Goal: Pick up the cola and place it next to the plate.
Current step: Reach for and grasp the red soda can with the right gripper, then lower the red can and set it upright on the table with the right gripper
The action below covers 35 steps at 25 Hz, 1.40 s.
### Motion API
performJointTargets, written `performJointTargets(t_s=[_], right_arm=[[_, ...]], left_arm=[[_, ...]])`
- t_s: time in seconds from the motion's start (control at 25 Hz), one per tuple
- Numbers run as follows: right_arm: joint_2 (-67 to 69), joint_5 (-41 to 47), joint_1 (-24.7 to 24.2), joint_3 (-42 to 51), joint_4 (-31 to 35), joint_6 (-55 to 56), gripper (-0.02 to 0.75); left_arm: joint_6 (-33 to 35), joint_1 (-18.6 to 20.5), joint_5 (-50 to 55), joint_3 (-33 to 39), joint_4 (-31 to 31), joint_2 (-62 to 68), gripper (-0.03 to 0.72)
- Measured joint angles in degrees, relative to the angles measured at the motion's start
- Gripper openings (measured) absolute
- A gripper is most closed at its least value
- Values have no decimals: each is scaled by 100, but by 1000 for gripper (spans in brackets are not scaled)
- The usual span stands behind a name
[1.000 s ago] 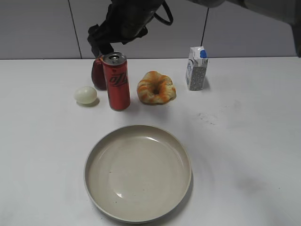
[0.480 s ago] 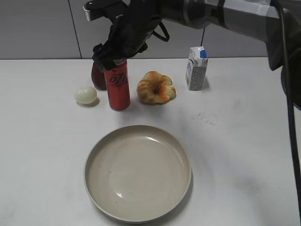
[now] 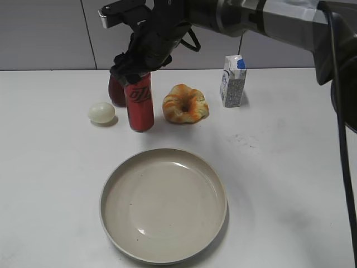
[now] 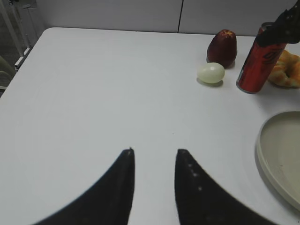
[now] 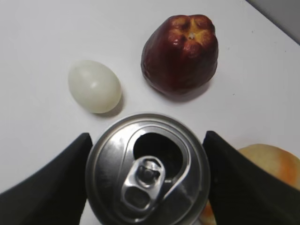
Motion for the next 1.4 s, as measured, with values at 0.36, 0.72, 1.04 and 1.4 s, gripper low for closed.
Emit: performJointTargets(t_s=[0.36,0.72,1.04,1.4], right_arm=[[-881,878,214,0,320,-408,512],[-1316,1412,1283,19,146,-179,512],[-1316,1104,1690,965,20,-9,512],[-1308,296,1830,1287,22,-2,512]], left_arm=[[0,0,0,0,0,0,237],[0,0,0,0,0,0,237],[0,0,0,0,0,0,237],[0,0,0,0,0,0,237]])
